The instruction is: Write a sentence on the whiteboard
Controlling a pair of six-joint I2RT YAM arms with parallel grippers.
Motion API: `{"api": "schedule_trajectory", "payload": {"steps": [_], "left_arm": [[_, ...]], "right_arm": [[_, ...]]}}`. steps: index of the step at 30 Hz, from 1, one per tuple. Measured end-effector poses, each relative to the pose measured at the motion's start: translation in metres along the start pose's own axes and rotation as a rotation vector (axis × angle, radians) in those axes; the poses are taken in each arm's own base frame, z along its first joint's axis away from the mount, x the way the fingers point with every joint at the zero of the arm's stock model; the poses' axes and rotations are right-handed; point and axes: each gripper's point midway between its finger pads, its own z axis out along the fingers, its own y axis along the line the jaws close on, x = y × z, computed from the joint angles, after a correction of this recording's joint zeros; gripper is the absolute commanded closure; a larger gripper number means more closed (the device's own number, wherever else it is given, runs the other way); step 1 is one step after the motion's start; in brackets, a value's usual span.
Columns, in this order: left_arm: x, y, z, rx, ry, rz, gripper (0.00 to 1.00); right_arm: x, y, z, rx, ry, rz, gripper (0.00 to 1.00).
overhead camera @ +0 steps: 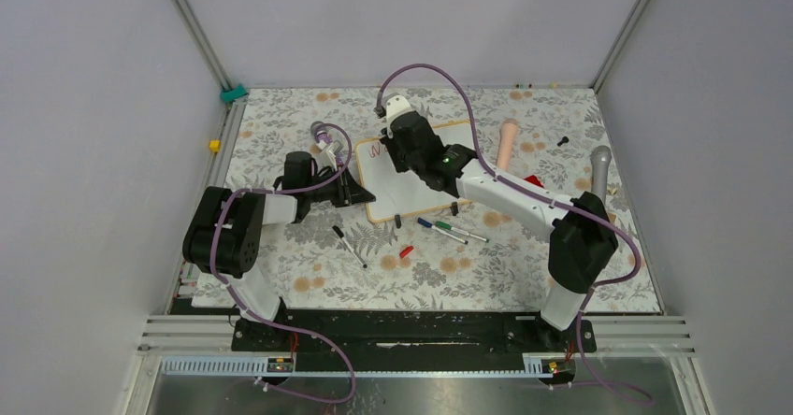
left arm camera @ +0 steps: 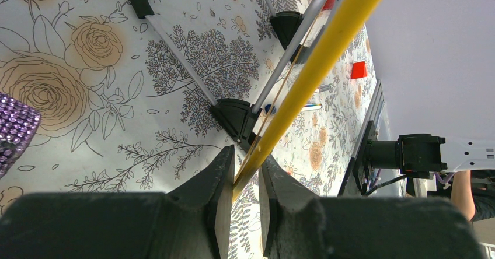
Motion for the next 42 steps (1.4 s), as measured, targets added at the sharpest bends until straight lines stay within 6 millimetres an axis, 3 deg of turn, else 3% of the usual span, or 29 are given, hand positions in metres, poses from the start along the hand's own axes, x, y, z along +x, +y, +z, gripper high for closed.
{"api": "schedule_trajectory", "payload": {"steps": [24, 42], "left_arm": [[0.000, 0.000, 0.000, 0.000, 0.000, 0.000, 1.00], [0.000, 0.000, 0.000, 0.001, -0.001, 0.002, 1.00]], "right_arm": [[-0.008, -0.001, 0.002, 0.001, -0.013, 0.001, 1.00], [0.009, -0.002, 0.000, 0.004, 0.015, 0.007, 1.00]]}}
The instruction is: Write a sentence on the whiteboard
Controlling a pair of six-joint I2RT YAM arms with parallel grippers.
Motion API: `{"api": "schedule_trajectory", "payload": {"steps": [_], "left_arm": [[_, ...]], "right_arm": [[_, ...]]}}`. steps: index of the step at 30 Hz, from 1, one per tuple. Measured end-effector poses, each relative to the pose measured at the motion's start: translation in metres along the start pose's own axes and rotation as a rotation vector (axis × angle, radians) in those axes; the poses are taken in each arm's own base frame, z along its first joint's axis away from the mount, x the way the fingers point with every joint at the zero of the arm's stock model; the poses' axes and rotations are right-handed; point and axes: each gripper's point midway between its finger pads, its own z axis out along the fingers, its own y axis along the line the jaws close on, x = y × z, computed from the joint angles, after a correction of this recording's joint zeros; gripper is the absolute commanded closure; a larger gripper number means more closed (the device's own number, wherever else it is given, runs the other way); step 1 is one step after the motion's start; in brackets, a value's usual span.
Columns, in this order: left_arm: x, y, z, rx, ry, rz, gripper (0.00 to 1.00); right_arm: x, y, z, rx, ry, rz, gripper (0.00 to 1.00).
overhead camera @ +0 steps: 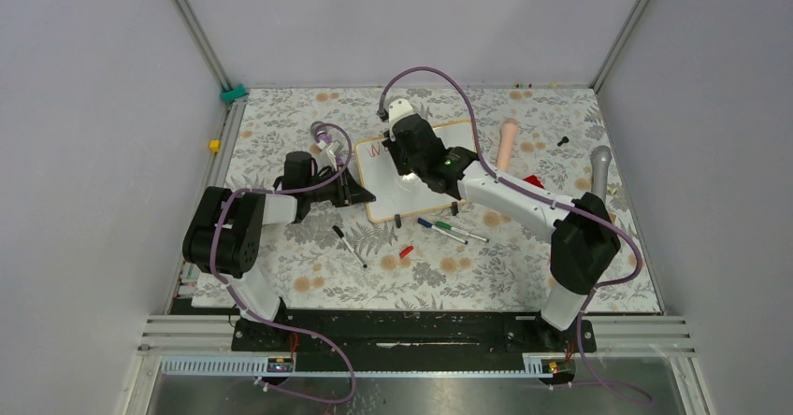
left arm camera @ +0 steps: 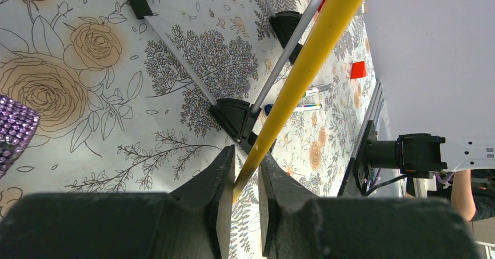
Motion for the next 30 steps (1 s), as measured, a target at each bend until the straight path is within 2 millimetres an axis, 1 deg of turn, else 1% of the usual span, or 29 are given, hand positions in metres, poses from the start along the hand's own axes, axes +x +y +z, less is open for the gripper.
{"api": "schedule_trajectory", "payload": {"steps": [7, 10, 14, 17, 24, 30], "left_arm": [[0.000, 0.000, 0.000, 0.002, 0.001, 0.000, 1.00], [0.000, 0.000, 0.000, 0.003, 0.002, 0.000, 1.00], [0.000, 0.000, 0.000, 0.003, 0.002, 0.000, 1.00], [0.000, 0.000, 0.000, 0.003, 0.002, 0.000, 1.00], [0.000, 0.000, 0.000, 0.003, 0.002, 0.000, 1.00], [0.000, 0.000, 0.000, 0.003, 0.002, 0.000, 1.00]], "right_arm": [[-0.001, 0.000, -0.003, -0.004, -0.003, 0.002, 1.00], [-0.004, -0.002, -0.011, -0.009, -0.014, 0.006, 1.00], [-0.017, -0.008, -0.026, -0.008, -0.057, 0.019, 1.00], [-0.027, -0.013, -0.031, -0.004, -0.089, 0.033, 1.00], [-0.028, -0.016, -0.028, 0.003, -0.091, 0.038, 1.00], [-0.017, -0.014, -0.017, 0.006, -0.060, 0.029, 1.00]]}}
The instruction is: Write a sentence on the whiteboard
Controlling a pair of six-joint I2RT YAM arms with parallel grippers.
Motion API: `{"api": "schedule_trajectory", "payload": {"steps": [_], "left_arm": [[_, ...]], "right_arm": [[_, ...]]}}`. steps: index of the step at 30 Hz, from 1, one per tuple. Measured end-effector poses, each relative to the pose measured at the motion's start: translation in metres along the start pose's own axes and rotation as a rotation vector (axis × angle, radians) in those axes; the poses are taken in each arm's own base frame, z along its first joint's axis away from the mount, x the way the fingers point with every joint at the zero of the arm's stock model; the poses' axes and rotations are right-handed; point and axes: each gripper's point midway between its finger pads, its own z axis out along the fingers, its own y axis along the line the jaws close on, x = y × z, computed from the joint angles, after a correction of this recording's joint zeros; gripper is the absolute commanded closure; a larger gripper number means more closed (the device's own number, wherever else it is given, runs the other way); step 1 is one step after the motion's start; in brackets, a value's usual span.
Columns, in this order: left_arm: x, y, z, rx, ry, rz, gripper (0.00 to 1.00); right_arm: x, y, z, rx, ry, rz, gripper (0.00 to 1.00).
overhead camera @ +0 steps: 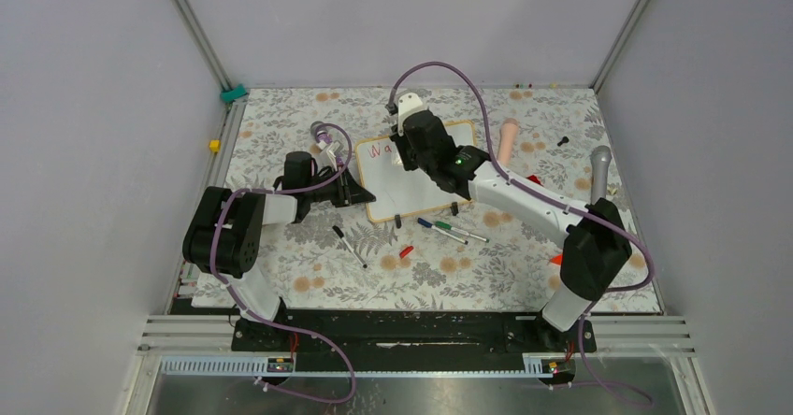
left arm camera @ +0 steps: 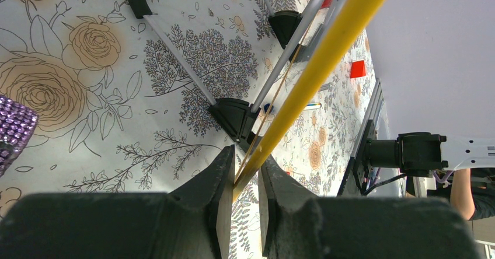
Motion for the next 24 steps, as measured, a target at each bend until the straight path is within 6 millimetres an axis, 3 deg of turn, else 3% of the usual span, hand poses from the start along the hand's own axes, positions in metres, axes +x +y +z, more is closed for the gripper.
{"api": "schedule_trajectory", "payload": {"steps": [6, 16, 24], "left_arm": [[0.000, 0.000, 0.000, 0.000, 0.000, 0.000, 1.00], [0.000, 0.000, 0.000, 0.000, 0.000, 0.000, 1.00], [0.000, 0.000, 0.000, 0.000, 0.000, 0.000, 1.00]], "right_arm": [[0.008, 0.001, 0.006, 0.002, 0.025, -0.007, 1.00], [-0.002, 0.002, 0.007, 0.002, 0.006, -0.001, 1.00], [0.005, 0.002, 0.013, 0.005, 0.026, -0.006, 1.00]]}}
